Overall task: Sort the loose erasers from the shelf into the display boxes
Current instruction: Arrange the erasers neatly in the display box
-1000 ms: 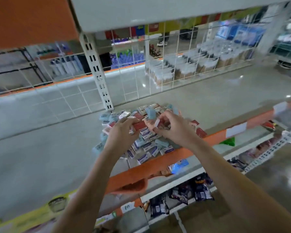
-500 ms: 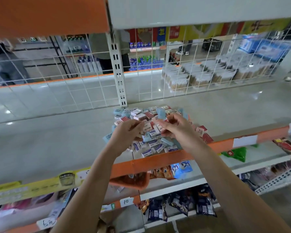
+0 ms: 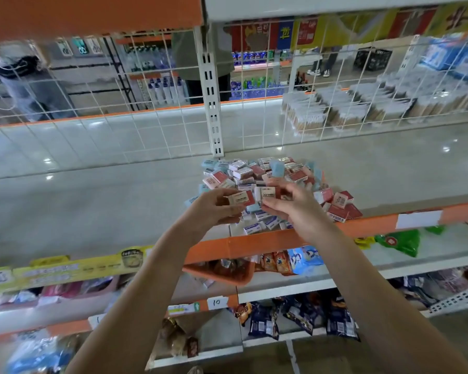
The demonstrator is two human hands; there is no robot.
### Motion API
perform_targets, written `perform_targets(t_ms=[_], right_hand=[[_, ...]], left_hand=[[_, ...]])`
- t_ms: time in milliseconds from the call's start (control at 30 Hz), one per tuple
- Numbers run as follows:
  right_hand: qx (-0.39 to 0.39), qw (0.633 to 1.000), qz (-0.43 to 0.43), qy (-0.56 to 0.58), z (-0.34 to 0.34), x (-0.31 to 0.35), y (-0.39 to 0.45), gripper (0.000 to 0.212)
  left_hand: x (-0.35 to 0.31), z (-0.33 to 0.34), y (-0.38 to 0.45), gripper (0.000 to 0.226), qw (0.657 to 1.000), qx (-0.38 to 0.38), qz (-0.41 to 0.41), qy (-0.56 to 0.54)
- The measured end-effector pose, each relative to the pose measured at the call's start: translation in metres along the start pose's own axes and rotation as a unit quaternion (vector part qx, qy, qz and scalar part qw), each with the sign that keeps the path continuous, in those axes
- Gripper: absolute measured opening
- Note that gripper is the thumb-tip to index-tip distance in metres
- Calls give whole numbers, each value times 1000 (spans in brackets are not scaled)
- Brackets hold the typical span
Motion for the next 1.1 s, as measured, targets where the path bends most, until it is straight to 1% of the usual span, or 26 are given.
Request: perform_targets(t_ms=[67, 100, 167, 200, 267, 300, 433, 567, 667, 800, 900, 1000, 1100], right_hand=[[-24, 996, -11, -81, 5, -1, 2, 32], [-35, 993, -18, -116, 10, -3, 4, 36], [-51, 983, -20, -175, 22, -7, 11, 51], [-47, 981, -28, -187, 30, -8, 13, 49], [-25, 985, -36, -168, 50, -6, 12, 33], [-10, 988, -38, -146, 61, -7, 13, 30], [44, 992, -43, -113, 114, -4, 13, 30], [106, 985, -72, -119, 185, -3, 9, 29], [131, 980, -83, -128, 247, -4, 4, 29], [165, 971, -111, -136, 341, -7, -10, 30], [193, 964, -115, -145, 413, -12, -21, 31], [211, 955, -124, -167, 478, -19, -27, 29], [214, 946, -148, -194, 532, -21, -30, 29]], left_hand=[[1, -6, -7, 35, 1000, -8, 9, 27], [1, -11, -11, 34, 999, -19, 15, 44], [2, -22, -19, 31, 995, -42, 27, 81], [1, -29, -23, 30, 993, -54, 31, 101], [0, -48, -33, 30, 984, -69, 46, 157], [0, -58, -40, 31, 978, -73, 58, 188], [-2, -106, -73, 34, 956, -86, 107, 260], [-3, -165, -115, 37, 937, -114, 127, 305], [-5, -215, -154, 41, 928, -147, 132, 315], [-9, -289, -217, 44, 908, -192, 144, 342], [-12, -345, -265, 42, 904, -224, 151, 332], [-15, -397, -307, 37, 902, -230, 142, 336], [-15, -445, -339, 35, 893, -240, 128, 358]])
Point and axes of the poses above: each hand's wrist, its own y-axis towards the middle knuckle, its own z-axis out of the palm, x = y × z, the point moved 1 cm from there along y, towards the middle knuckle, and after that the axes turned 14 degrees about z, right-handed, at the moved point
